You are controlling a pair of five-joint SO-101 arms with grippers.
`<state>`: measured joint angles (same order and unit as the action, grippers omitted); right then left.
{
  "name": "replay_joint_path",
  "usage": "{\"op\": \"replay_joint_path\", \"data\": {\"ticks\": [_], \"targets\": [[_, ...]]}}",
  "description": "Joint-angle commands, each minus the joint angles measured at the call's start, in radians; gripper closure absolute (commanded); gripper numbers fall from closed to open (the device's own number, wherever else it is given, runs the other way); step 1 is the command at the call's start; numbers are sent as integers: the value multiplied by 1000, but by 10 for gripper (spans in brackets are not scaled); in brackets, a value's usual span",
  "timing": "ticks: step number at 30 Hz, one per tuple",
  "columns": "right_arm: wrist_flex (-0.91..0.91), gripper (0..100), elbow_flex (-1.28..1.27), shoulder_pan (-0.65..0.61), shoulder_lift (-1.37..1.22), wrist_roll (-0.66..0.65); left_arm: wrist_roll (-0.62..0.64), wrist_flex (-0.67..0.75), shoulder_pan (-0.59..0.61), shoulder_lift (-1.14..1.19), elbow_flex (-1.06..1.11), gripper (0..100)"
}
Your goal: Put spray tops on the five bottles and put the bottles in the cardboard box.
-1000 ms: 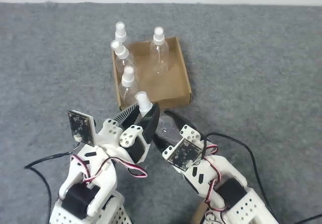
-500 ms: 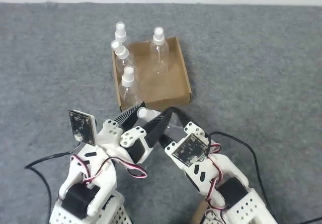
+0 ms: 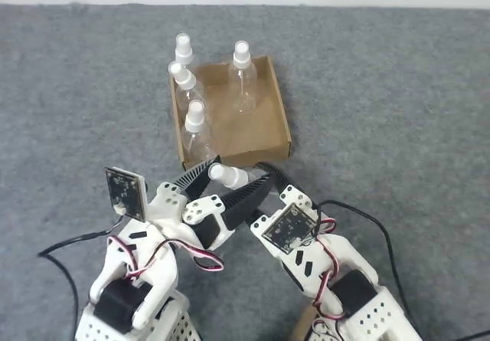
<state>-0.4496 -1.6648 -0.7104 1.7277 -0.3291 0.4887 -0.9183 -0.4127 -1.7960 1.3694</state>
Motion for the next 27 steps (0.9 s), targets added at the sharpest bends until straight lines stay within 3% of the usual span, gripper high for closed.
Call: {"op": "replay_joint_path", "data": {"ticks": [1, 17, 22, 27], "targets": [[31, 971, -21, 19, 30, 11, 31, -5, 3, -9, -58, 659], [35, 971, -18, 21, 30, 11, 78, -6, 8, -9, -99, 660], [35, 971, -17, 21, 30, 12, 78, 0, 130, -26, -99, 660], [35, 971, -17, 21, 30, 15, 135, -6, 150, -32, -133, 660]]}}
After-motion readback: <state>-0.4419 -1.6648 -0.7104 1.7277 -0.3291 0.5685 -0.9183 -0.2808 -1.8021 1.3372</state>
